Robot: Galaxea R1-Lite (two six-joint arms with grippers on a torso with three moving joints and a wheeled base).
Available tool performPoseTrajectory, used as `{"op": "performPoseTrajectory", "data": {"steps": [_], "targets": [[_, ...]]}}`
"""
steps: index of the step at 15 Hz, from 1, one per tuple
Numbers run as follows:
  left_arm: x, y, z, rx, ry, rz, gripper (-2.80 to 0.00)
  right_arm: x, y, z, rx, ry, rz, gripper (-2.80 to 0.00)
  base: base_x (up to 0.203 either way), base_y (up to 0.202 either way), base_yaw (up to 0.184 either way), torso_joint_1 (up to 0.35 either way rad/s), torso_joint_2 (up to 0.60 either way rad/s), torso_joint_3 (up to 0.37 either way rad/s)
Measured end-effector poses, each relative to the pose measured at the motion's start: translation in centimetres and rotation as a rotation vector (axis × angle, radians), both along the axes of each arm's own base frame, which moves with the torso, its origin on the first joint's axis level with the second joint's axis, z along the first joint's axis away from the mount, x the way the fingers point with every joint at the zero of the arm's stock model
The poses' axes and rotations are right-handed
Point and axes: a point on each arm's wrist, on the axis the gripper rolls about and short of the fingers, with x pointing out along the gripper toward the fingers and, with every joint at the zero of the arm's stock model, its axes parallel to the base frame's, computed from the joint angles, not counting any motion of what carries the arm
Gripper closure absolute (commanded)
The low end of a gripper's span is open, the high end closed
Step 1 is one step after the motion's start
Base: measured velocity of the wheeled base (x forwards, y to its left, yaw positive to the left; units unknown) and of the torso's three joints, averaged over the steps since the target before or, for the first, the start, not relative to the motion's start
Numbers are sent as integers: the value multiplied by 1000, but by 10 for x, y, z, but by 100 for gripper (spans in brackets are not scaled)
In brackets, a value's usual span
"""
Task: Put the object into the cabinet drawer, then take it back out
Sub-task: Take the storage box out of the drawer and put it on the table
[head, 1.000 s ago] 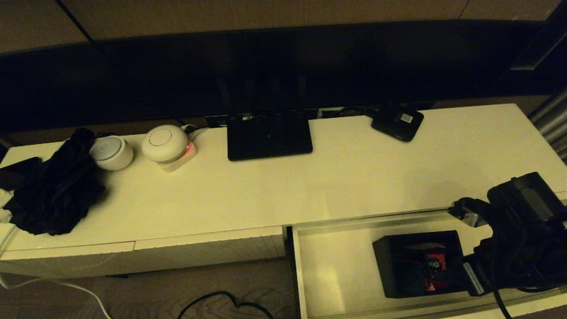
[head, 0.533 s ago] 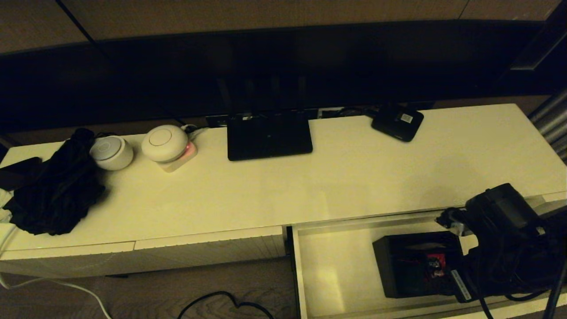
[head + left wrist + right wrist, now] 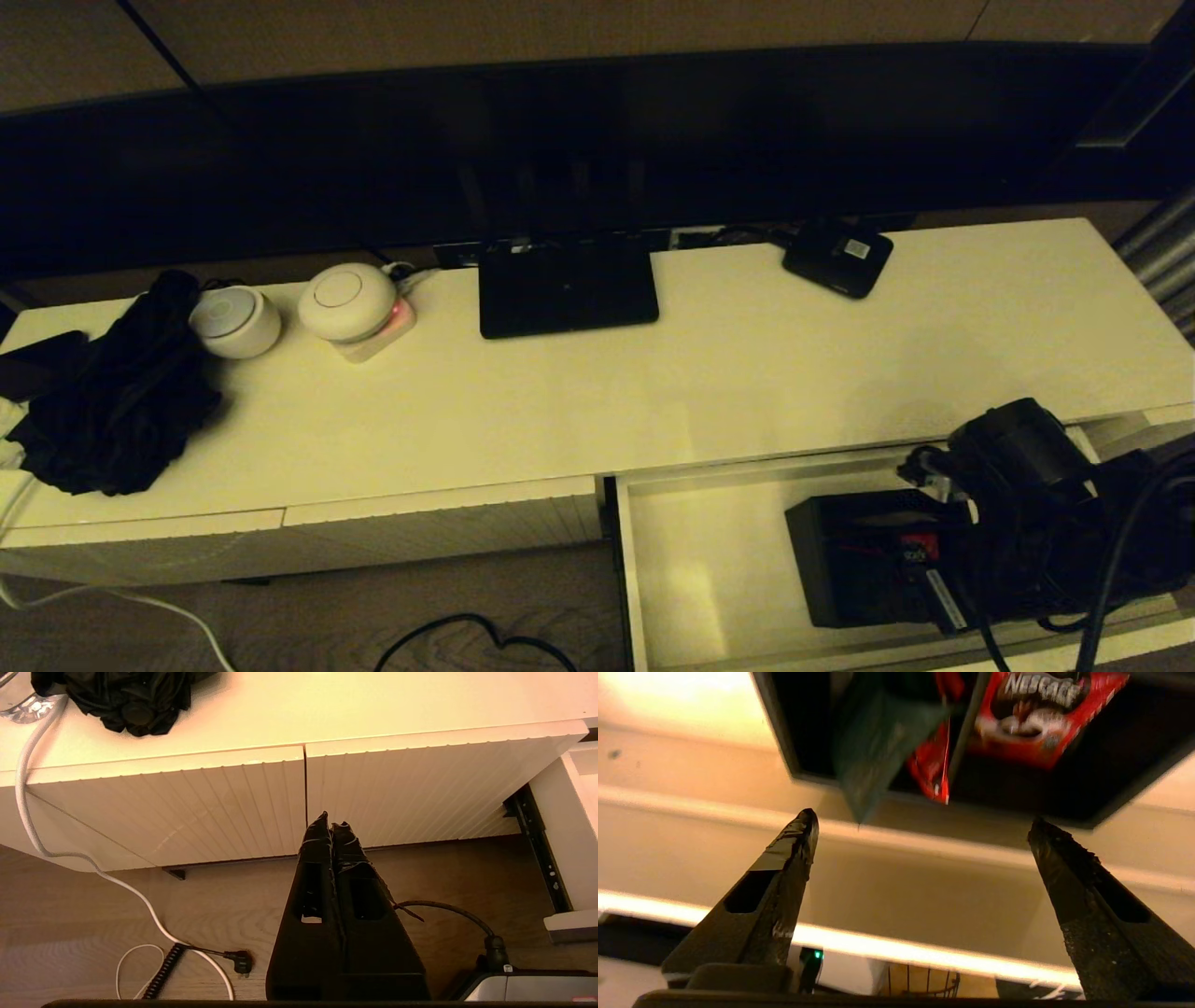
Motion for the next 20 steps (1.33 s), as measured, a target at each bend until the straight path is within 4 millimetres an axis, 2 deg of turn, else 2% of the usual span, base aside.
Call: {"op": "performPoseTrajectory", "data": {"steps": [5,19,20], "targets": [[0,0,0,0,0,1,0,11,1,-8,0,-6,-10,-280,0,0,0,0,0,0],[0,0,0,0,0,0,0,16,2,-20,-7,27,-10,-280,0,0,0,0,0,0],[0,0,0,0,0,0,0,17,2,-20,-8,29,-9,0,0,0,0,0,0,0]]}}
